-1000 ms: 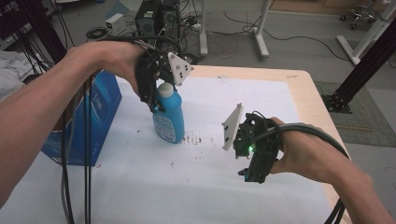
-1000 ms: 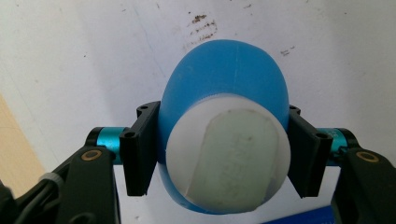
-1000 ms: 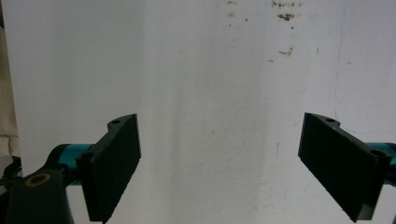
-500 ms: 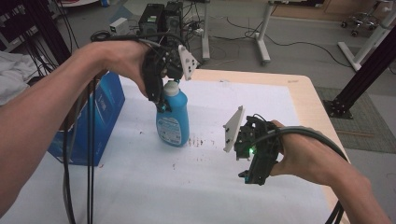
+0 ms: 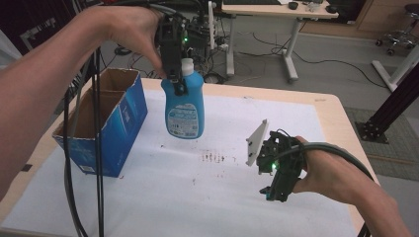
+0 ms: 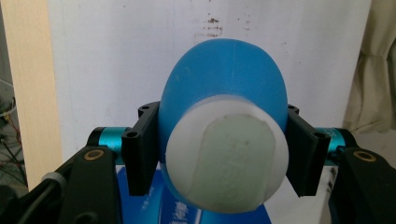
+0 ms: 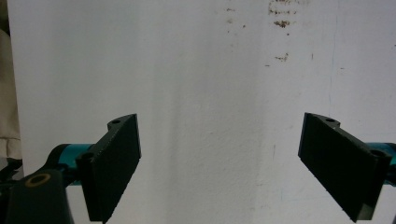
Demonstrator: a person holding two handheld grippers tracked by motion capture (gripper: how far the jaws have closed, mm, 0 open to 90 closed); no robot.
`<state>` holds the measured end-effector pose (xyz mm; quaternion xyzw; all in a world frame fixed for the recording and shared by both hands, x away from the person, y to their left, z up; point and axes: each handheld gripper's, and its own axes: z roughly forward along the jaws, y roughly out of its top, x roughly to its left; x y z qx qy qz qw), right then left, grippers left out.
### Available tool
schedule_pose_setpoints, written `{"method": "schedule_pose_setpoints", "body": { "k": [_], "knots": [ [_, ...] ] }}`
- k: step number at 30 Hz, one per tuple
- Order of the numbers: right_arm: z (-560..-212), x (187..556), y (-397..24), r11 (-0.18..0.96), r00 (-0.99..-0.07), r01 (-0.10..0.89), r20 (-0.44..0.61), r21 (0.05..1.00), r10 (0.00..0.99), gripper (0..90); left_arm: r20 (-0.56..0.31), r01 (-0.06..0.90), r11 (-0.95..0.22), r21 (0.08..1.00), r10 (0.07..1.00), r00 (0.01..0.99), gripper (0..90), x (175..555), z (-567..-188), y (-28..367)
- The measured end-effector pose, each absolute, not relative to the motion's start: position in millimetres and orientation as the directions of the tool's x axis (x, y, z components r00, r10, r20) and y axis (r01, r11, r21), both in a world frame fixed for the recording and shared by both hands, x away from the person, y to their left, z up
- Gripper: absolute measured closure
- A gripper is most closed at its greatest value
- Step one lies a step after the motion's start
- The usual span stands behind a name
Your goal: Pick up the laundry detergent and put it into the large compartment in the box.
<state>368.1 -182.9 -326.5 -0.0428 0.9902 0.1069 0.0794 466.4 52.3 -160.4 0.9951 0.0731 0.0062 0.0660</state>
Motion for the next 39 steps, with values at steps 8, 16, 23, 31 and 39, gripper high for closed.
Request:
{"method": "schedule_pose_setpoints", "body": {
  "k": [8,16,23,31,39],
  "knots": [
    [-327.2,368.5,-181.4,0.973,-0.983,-0.107,-0.17,0.204,-0.072,12.2,0.015,0.237,-0.96,0.147,0.242,0.97,37.8,457.3,-135.9,67.4],
    [-327.3,367.6,-180.0,0.972,-0.983,-0.105,-0.173,0.209,-0.069,12.2,0.059,0.371,-0.913,0.17,0.386,0.921,37.8,451.4,-116.9,105.4],
    [-329.5,366.2,-176.6,0.973,-0.98,-0.12,-0.18,0.196,-0.085,12.2,0.074,0.539,-0.826,0.165,0.555,0.829,37.8,444.6,-102.2,139.7],
    [-330.8,366.7,-173.8,0.975,-0.982,-0.108,-0.171,0.195,-0.075,12.2,0.081,0.672,-0.719,0.177,0.691,0.718,37.9,439.6,-92.7,171.0],
    [-333.1,366.6,-171.2,0.974,-0.982,-0.115,-0.171,0.194,-0.082,12.2,0.089,0.735,-0.655,0.176,0.754,0.651,37.9,438.4,-88.5,203.1]
  ]
}}
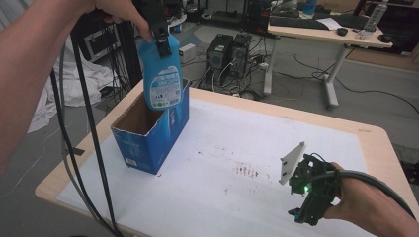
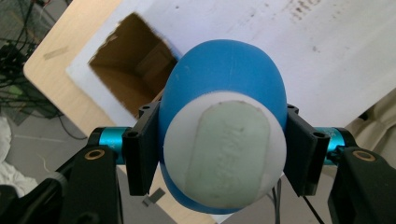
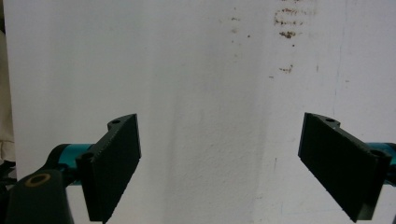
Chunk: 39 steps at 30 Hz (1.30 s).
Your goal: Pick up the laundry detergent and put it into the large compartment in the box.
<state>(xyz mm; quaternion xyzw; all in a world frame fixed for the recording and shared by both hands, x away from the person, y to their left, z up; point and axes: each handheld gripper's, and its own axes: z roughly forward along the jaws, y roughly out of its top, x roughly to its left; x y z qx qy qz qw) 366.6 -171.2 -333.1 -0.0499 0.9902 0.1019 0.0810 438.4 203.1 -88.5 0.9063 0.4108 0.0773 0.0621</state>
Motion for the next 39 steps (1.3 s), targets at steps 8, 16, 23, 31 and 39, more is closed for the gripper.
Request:
{"method": "schedule_pose_setpoints", "body": {
  "k": [8,16,23,31,39],
  "knots": [
    [-334.3,368.2,-170.7,0.975,-0.982,-0.112,-0.17,0.191,-0.08,12.2,0.092,0.779,-0.608,0.155,0.794,0.601,37.9,435.0,-89.1,229.4],
    [-337.0,369.4,-167.9,0.975,-0.982,-0.122,-0.167,0.188,-0.091,12.2,0.116,0.791,-0.601,0.116,0.799,0.59,37.9,432.1,-100.4,241.2],
    [-338.8,368.3,-165.0,0.974,-0.982,-0.124,-0.164,0.191,-0.093,12.2,0.095,0.787,-0.608,0.107,0.794,0.601,37.8,432.7,-118.5,246.7],
    [-341.0,368.5,-165.1,0.975,-0.982,-0.124,-0.162,0.186,-0.095,12.2,0.079,0.747,-0.659,0.09,0.752,0.655,37.8,436.8,-150.3,243.7],
    [-343.7,369.6,-164.1,0.977,-0.983,-0.121,-0.156,0.177,-0.094,12.2,0.066,0.673,-0.737,0.065,0.676,0.734,37.8,439.9,-188.9,244.9]
  ]
}}
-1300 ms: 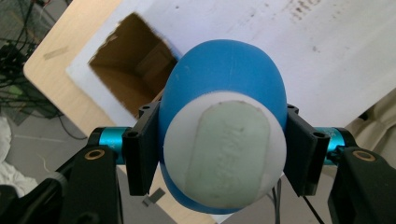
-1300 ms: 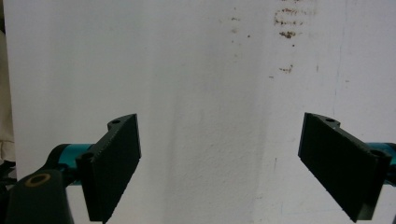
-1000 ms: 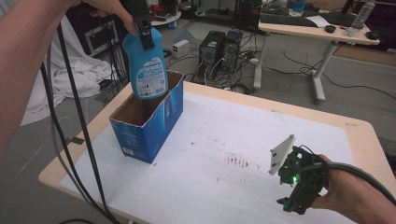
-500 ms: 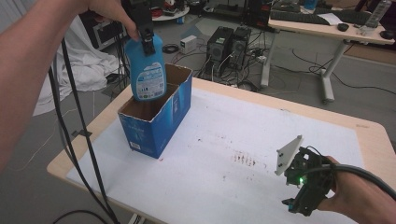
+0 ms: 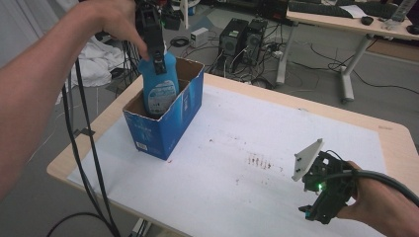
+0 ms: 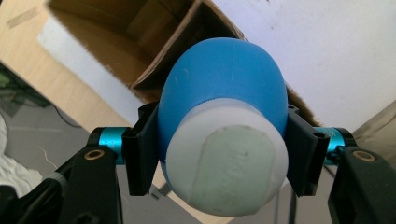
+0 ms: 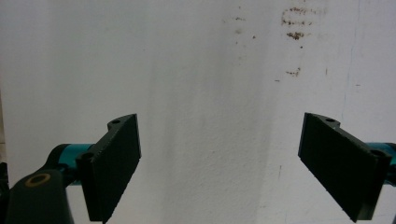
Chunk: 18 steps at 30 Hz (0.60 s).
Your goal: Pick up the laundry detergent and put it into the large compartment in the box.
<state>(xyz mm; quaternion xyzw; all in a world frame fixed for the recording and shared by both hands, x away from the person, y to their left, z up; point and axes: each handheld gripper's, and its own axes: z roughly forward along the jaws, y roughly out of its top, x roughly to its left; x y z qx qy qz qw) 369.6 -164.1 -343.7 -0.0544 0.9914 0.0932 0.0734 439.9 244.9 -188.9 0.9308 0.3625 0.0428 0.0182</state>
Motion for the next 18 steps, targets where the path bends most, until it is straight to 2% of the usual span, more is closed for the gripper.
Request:
{"method": "schedule_pose_setpoints", "body": {
  "k": [18],
  "knots": [
    [-352.9,371.6,-158.9,0.979,-0.985,-0.117,-0.143,0.166,-0.094,12.2,0.046,0.527,-0.849,0.033,0.528,0.848,37.7,441.7,-254.8,247.9]
  ]
}}
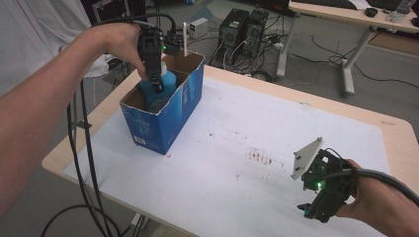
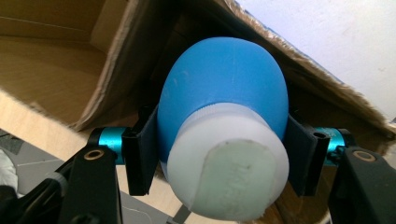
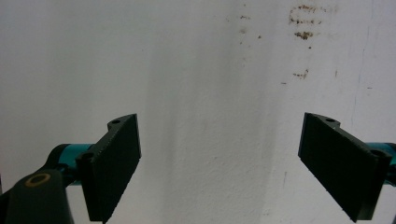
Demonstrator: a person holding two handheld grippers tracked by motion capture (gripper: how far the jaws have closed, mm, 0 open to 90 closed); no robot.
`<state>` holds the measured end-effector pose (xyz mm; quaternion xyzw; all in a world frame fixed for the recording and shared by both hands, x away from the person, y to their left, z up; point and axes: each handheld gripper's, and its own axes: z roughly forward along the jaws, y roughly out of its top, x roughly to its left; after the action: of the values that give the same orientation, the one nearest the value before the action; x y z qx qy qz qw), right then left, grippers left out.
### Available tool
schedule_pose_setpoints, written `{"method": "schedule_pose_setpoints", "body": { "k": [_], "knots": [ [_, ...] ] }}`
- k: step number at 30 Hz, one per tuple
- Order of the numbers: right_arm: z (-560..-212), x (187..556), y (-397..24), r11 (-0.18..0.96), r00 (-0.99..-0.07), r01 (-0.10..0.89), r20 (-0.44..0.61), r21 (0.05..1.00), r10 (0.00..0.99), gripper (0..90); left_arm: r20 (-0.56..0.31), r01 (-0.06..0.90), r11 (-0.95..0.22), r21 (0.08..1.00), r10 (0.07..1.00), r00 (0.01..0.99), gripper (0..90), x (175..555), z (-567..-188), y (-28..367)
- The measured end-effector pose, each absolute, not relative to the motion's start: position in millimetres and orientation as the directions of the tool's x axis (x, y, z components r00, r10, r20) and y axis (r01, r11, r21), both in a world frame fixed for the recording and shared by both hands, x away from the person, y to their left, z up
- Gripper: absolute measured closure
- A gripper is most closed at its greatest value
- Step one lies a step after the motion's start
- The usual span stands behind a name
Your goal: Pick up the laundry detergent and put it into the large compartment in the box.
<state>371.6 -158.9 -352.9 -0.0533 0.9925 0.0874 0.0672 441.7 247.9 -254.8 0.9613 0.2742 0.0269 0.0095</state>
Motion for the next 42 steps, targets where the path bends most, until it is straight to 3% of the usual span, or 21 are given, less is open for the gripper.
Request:
{"method": "schedule_pose_setpoints", "body": {
  "k": [8,42],
  "knots": [
    [-355.0,372.8,-158.0,0.98,-0.985,-0.12,-0.138,0.157,-0.099,12.2,0.056,0.46,-0.888,0.025,0.46,0.886,37.6,441.2,-269.3,246.9],
    [-355.3,371.7,-155.5,0.979,-0.986,-0.12,-0.136,0.163,-0.098,12.2,0.095,0.454,-0.889,0.051,0.457,0.884,33.9,437.0,-256.5,246.6]
  ]
}}
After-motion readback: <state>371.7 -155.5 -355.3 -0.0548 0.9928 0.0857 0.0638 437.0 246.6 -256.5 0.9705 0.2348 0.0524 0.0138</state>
